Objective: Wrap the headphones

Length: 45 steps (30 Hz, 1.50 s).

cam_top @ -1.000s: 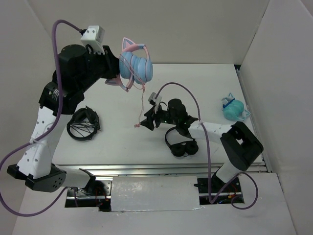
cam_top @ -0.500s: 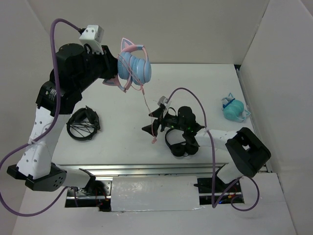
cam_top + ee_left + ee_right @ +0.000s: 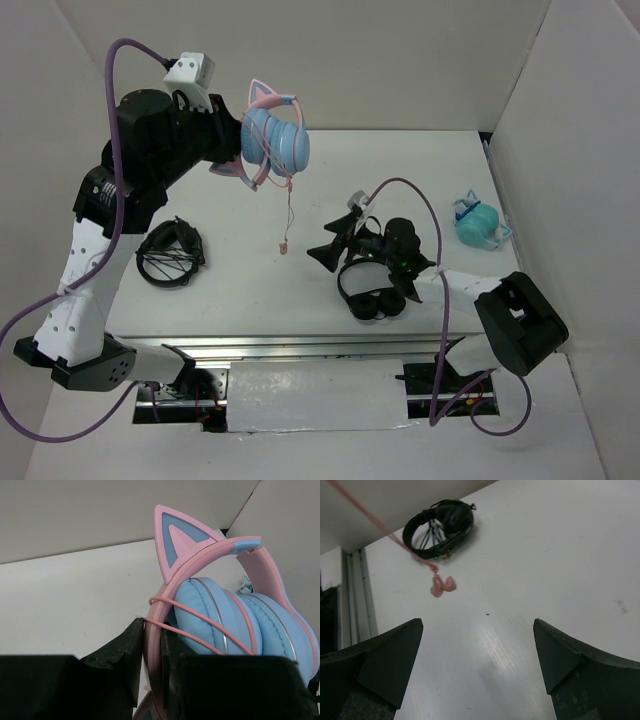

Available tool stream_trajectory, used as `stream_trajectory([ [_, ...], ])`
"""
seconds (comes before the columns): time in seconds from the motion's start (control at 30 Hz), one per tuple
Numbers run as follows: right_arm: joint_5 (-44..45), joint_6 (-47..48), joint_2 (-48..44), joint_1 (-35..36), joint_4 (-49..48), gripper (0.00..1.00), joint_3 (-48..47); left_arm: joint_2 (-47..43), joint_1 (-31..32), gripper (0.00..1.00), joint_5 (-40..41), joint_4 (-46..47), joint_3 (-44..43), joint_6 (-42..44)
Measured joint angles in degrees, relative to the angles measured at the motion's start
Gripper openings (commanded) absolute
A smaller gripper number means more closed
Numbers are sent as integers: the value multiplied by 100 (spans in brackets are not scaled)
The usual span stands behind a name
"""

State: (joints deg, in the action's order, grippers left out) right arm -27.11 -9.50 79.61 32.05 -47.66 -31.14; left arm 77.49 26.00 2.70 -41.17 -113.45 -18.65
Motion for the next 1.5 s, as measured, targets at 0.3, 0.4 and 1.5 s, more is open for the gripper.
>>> stream_trajectory([
  [0.3,-837,479,-46,605,76,100,50,2,-37,0,-4,-2,-7,48],
  [0.4,-927,444,48,789,-20,95,44,2,-37,0,-9,-2,-7,48],
  [1.5,-472,-11,-35,168,229,0,291,-76,-1084,0,-807,-20,179,94],
])
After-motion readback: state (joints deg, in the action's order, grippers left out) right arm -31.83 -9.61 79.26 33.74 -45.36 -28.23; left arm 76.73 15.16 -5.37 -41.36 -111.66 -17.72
